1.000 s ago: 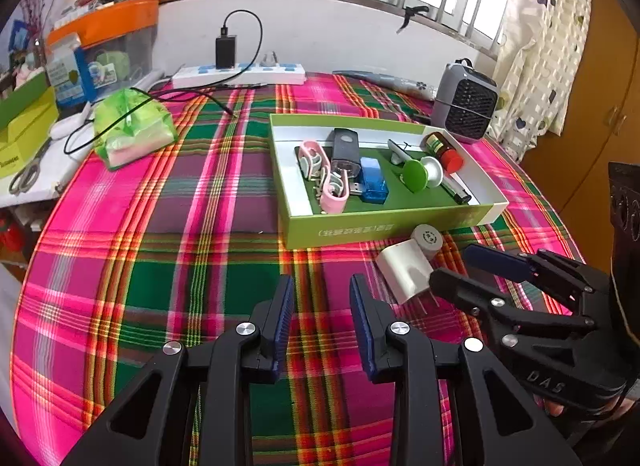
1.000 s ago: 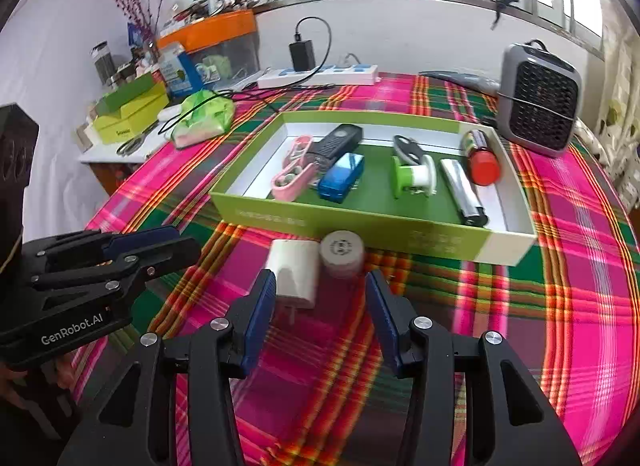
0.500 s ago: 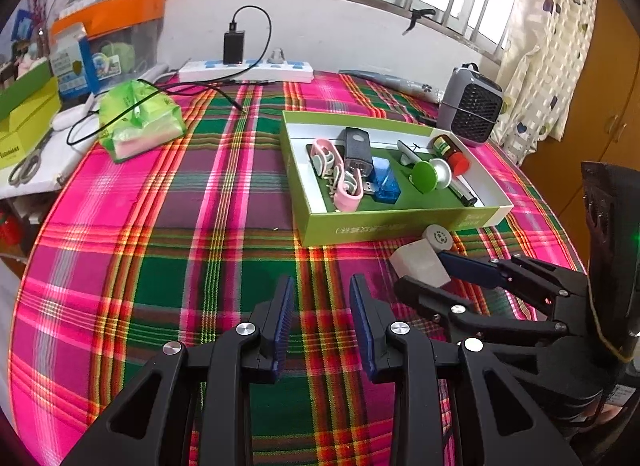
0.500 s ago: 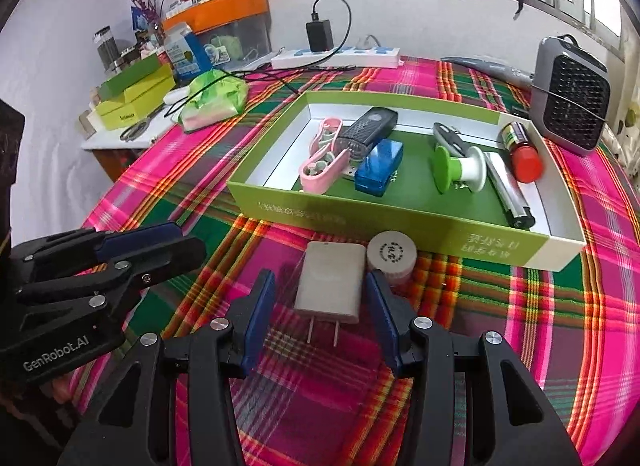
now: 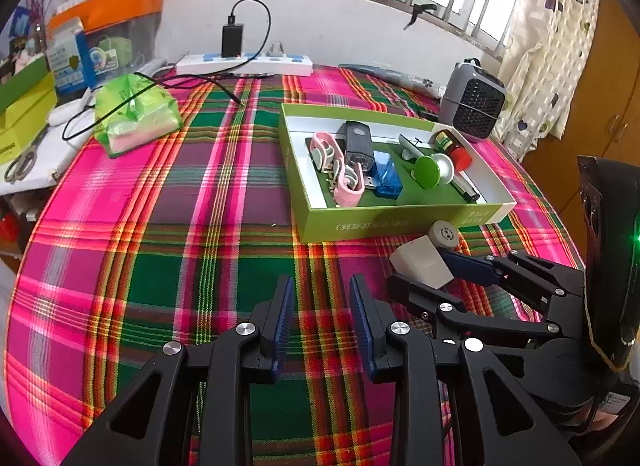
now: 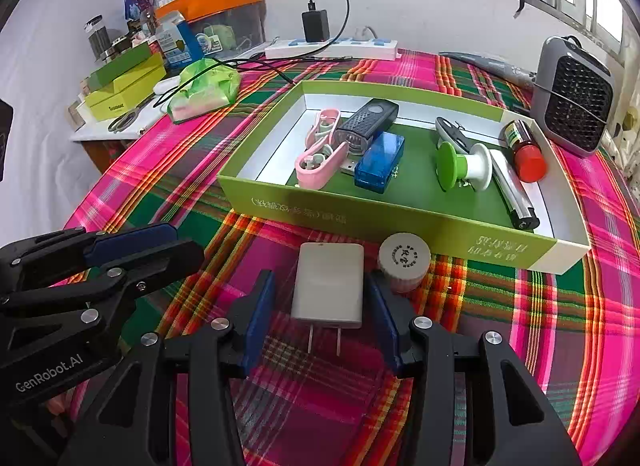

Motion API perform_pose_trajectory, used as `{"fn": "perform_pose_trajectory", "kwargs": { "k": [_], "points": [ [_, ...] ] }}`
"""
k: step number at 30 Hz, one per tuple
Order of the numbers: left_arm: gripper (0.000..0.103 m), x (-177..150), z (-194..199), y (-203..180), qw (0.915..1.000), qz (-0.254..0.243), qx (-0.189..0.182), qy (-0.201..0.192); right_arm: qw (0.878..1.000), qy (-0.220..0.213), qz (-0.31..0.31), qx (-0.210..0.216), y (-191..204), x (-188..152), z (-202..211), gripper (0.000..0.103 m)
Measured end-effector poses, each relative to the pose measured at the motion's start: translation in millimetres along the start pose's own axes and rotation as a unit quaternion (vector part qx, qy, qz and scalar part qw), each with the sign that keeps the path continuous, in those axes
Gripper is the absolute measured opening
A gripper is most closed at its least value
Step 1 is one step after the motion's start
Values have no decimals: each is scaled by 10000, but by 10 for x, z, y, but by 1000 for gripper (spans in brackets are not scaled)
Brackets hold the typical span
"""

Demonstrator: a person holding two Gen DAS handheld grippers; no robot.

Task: Organize rigid objects
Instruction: 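Close the right tool on the white plug charger while the left tool nears the round container, then close the left tool on the white round container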

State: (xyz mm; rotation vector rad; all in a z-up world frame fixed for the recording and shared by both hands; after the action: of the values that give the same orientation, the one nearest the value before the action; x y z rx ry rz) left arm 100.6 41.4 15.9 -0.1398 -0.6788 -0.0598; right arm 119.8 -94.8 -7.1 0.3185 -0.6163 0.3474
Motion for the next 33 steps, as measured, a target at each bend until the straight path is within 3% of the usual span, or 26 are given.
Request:
{"fn": "perform_pose_trajectory", "kwargs": {
  "k": [3, 15, 26, 33],
  "points": [
    [28, 2, -1, 0, 10000, 3, 0, 6, 9999, -10, 101, -135, 14, -3, -3, 35],
    [28, 19, -30, -177, 9999, -62, -68, 79, 9996, -185, 201, -67, -40, -89, 227, 35],
    [28, 18, -226, -676, 9990, -336, -141, 246, 9973, -559, -387, -284, -553, -298, 720, 35],
    [28, 106, -301, -885, 9989, -425, -100, 153, 9960, -595, -592, -313, -768, -361, 791, 35]
  ]
}}
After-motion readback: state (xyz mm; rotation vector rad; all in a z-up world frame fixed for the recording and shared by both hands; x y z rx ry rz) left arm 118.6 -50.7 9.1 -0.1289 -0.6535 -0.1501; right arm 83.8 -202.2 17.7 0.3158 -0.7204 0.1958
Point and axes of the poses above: each gripper's, at about its wrist camera, not at the fingertips, and z roughly against the way its jaws point, y to its left, x to its top, the point moved 2 cm from there along -z, roughly the way its jaws point, and after that the axes turned 5 degrees about x, right-handed, at the moved point
